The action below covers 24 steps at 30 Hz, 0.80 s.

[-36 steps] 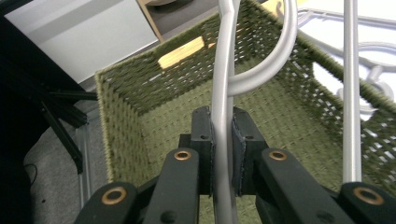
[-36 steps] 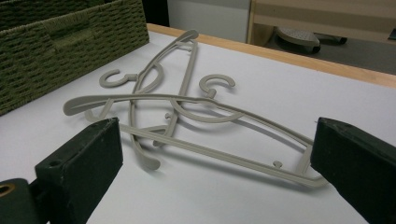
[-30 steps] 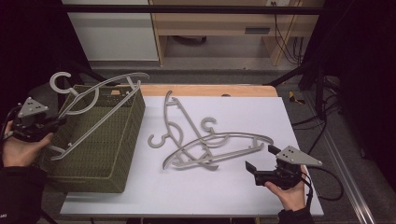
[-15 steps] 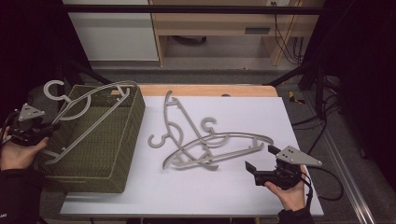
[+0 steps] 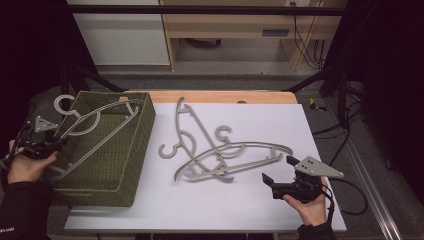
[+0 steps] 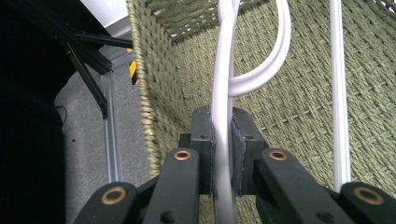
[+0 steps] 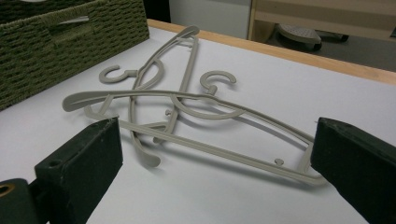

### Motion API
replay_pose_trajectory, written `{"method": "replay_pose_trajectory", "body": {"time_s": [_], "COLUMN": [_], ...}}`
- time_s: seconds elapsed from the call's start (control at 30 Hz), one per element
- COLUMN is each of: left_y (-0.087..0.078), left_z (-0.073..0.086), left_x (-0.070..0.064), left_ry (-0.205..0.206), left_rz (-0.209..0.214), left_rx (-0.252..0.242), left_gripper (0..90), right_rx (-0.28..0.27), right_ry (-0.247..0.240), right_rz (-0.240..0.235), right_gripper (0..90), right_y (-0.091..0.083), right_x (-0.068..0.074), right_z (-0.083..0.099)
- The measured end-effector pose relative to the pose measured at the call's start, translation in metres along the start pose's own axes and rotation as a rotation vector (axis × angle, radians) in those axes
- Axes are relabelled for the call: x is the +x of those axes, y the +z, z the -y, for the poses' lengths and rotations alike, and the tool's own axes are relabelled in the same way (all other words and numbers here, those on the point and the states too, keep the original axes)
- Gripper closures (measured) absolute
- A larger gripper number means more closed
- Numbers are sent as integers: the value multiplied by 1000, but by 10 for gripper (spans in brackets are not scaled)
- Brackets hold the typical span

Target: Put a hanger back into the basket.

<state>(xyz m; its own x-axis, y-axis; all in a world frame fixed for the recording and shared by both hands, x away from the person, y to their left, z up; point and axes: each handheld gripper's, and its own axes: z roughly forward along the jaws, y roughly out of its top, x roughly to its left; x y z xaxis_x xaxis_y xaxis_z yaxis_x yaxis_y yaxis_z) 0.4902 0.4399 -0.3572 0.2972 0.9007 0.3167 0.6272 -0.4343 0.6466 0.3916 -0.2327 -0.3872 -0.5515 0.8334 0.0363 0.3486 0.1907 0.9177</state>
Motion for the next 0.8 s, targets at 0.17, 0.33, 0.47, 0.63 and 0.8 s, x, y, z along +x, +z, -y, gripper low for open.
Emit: {"method": "replay_pose_trajectory", "body": {"time_s": [0.17, 0.33, 0.47, 0.63, 0.8], "left_y": [8, 21, 25, 23, 14], "left_z": [-2, -2, 0, 1, 3], "left_x": [-9, -18, -16, -15, -13], "left_ry": [8, -8, -43, -79, -86], "left_rz": [29, 52, 67, 75, 62], "left_rx": [34, 85, 105, 109, 104], "left_gripper": [812, 810, 808, 779, 716], "right_rx": [3, 2, 3, 6, 3], "right_ry": [-2, -3, -4, -5, -4], "right_rz": [-4, -2, -2, -1, 0], "right_gripper": [25, 25, 25, 24, 24], "right_y": [0, 0, 0, 0, -1], "right_x": [1, 1, 1, 1, 0], "right_z": [0, 0, 0, 0, 0]}}
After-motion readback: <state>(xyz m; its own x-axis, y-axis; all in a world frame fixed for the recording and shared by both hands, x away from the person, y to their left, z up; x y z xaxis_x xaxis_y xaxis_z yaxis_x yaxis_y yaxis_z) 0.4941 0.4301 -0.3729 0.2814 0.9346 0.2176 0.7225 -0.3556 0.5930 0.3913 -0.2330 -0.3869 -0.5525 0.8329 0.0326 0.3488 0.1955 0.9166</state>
